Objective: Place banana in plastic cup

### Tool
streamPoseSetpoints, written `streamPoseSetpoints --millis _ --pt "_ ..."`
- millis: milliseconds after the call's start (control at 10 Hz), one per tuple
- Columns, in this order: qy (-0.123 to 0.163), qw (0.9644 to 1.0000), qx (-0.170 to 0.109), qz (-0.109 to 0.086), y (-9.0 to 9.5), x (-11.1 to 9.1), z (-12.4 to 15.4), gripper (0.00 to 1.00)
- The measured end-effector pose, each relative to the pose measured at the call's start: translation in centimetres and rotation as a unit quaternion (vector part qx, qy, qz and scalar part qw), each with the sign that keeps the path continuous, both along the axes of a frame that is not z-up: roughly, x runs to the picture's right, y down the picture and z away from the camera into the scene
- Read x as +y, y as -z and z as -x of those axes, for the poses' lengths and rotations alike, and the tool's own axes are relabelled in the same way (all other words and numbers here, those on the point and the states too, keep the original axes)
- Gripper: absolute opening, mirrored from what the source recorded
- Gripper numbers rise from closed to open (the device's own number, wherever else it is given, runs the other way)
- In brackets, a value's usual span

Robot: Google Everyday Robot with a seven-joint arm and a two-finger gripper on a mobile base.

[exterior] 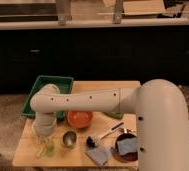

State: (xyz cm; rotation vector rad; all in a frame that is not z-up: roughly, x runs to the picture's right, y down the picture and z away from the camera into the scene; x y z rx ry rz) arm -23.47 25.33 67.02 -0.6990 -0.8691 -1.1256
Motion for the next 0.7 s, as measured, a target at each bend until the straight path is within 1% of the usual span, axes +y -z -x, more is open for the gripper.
streamPoseSetpoints --millis 100,200,700 --pt "0.001 1.0 0.001 0.001 -0.02 0.05 0.12 0.73" --pt "0.003 1.0 0.002 0.002 -0.03 0.08 0.15 0.79" --pt "0.003 0.9999 0.005 0.009 -0.12 0.12 0.14 0.8"
